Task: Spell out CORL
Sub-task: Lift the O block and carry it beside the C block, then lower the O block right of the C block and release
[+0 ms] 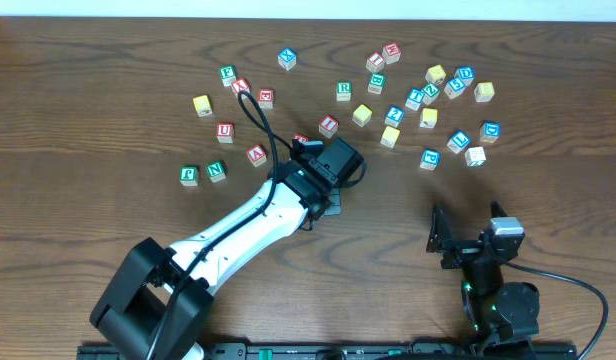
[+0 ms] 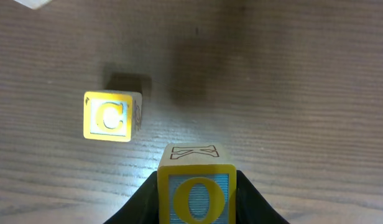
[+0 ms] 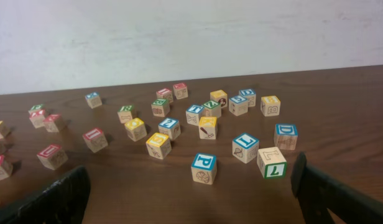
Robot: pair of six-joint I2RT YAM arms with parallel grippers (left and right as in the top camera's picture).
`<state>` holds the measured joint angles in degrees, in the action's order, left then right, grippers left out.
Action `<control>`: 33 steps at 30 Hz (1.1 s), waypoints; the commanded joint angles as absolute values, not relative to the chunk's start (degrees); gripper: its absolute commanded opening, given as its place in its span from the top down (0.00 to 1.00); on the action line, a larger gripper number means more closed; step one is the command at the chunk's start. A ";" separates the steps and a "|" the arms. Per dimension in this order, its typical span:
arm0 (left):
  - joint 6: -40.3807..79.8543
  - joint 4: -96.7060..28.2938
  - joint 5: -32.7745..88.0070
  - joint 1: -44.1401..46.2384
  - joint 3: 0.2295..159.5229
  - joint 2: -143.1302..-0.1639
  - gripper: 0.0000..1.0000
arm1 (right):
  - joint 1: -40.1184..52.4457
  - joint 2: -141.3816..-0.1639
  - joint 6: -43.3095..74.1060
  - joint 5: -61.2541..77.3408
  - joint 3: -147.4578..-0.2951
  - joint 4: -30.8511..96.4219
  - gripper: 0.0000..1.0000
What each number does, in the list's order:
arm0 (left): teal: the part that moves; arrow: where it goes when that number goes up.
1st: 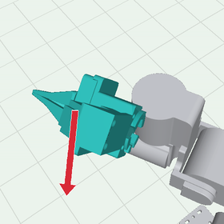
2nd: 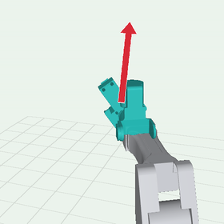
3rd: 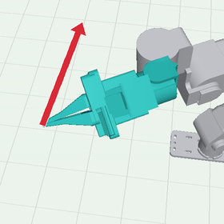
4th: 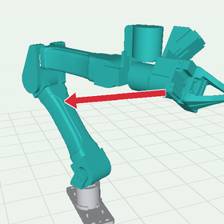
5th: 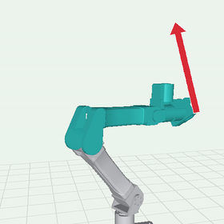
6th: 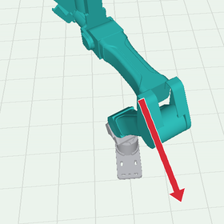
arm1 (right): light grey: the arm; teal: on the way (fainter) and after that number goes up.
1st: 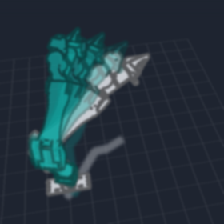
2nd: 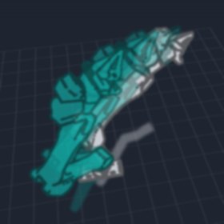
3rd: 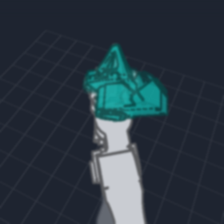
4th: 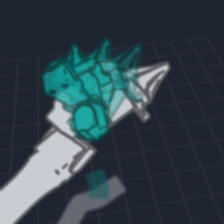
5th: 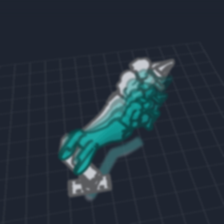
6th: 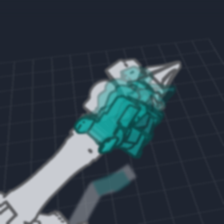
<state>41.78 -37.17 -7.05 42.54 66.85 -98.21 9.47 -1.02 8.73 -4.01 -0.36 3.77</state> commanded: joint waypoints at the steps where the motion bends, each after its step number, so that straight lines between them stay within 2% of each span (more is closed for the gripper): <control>1: 41.60 -36.75 -10.17 42.57 66.52 -98.94 0.92 | 8.71 -0.75 9.37 -3.95 -0.30 3.99 0.01; 33: 38.61 -29.39 -12.29 42.57 61.28 -99.46 0.92 | 8.71 -0.75 9.37 -3.95 -0.30 3.99 0.01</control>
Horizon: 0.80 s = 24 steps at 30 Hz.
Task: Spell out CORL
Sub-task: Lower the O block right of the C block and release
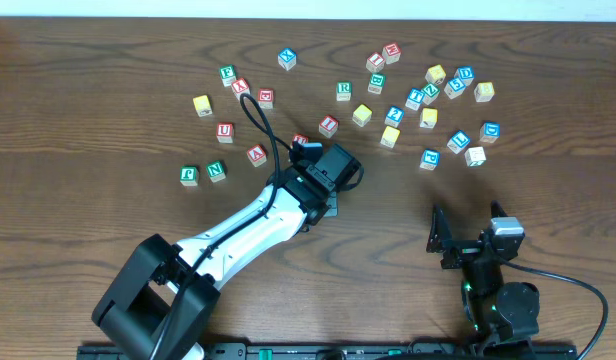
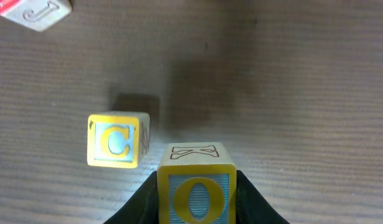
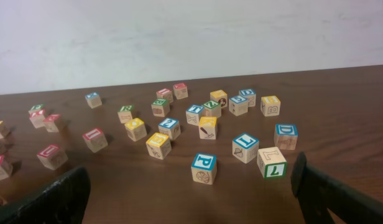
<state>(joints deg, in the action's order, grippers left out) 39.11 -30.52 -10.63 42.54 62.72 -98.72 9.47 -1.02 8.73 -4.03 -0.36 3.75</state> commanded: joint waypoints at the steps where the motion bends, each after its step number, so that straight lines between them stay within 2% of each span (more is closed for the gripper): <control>1: 38.61 -29.21 -12.29 42.57 61.14 -99.46 0.92 | 8.71 -0.75 9.37 -3.95 -0.30 3.99 0.01; 24: 37.21 -25.28 -12.36 42.57 60.10 -103.44 0.92 | 8.71 -0.75 9.37 -3.92 -0.30 3.99 0.01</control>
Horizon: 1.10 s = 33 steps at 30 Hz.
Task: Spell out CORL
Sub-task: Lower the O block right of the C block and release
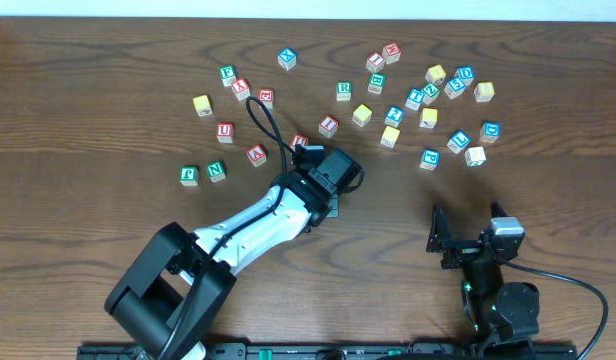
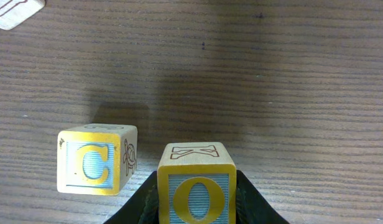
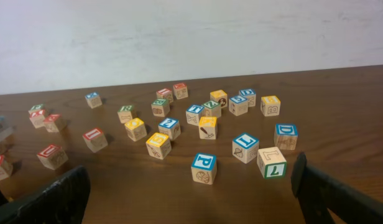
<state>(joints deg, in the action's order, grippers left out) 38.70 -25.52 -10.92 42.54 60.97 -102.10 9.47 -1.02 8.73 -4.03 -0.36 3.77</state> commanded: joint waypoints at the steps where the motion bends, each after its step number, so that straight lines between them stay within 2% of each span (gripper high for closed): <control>1: 36.88 -25.10 -12.38 42.57 60.10 -103.59 0.92 | 8.71 -0.75 9.37 -3.95 -0.30 3.99 0.01; 33: 36.01 -24.10 -14.66 42.39 60.05 -106.63 0.92 | 8.71 -0.75 9.37 -3.95 -0.30 3.99 0.01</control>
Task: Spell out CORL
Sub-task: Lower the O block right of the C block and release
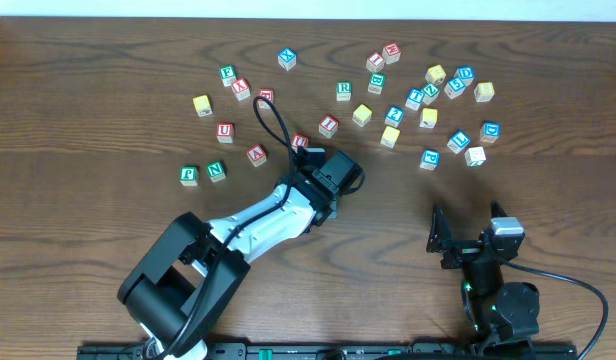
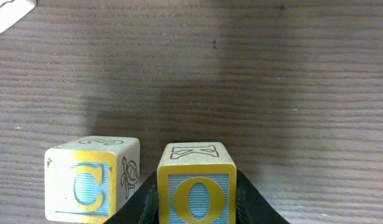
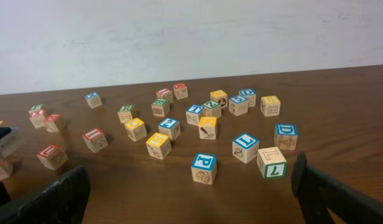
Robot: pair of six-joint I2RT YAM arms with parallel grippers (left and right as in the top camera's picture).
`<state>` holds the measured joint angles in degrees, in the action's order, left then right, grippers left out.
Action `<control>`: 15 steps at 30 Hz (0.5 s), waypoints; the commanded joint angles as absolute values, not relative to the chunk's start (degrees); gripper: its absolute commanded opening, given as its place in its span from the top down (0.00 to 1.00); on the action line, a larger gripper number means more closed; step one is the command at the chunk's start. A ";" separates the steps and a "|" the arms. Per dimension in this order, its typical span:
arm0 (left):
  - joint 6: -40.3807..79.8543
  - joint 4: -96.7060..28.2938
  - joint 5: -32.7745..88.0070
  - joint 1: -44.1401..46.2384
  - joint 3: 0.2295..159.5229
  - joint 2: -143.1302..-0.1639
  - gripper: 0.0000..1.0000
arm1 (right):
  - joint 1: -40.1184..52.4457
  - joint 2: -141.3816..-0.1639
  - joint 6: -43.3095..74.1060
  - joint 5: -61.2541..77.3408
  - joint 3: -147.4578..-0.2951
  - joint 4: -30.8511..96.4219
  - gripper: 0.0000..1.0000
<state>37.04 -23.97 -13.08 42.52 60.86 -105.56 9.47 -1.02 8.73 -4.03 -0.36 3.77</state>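
Observation:
In the left wrist view my left gripper (image 2: 196, 200) is shut on a yellow block with a blue O face (image 2: 196, 186). Just to its left stands the yellow C block (image 2: 92, 180) on the wood, a narrow gap between the two. From overhead the left gripper (image 1: 333, 178) sits mid-table and hides both blocks. A green R block (image 1: 344, 91) lies among the scattered blocks further back. A green L block (image 3: 272, 162) lies near my right gripper (image 3: 191, 186), which is open and low at the front right, nothing between its fingers.
Several loose letter blocks are scattered across the back of the table (image 1: 108, 80): a red and green group (image 1: 225, 130) at the left, a blue and yellow cluster (image 1: 429, 118) at the right. A blue P block (image 3: 203, 168) sits close ahead of the right gripper.
The left gripper with the O block has come lower and nearer the C block, which now looks larger and sits closer alongside. The right arm has not moved.
The left gripper held the O block well above and to the right of the C block. At each later moment the C block appeared nearer and larger beside it. Now the O hangs right next to the C. The right gripper stayed open and still throughout.

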 commanded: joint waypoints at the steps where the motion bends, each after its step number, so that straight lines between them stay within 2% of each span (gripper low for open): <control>1: 36.01 -24.08 -14.68 42.39 60.05 -106.63 0.92 | 8.71 -0.75 9.34 -3.95 -0.30 3.99 0.01; 6: 36.01 -24.08 -14.66 42.39 60.05 -106.63 0.92 | 8.71 -0.75 9.34 -3.95 -0.30 3.99 0.01; 9: 36.01 -24.05 -14.66 42.39 60.05 -106.63 0.72 | 8.71 -0.75 9.34 -3.95 -0.30 3.99 0.01; 15: 36.01 -24.08 -14.66 42.39 60.05 -106.63 0.60 | 8.71 -0.75 9.37 -3.95 -0.30 3.99 0.01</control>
<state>36.45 -23.92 -13.67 42.52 60.86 -105.67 9.47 -1.02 8.73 -4.03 -0.36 3.77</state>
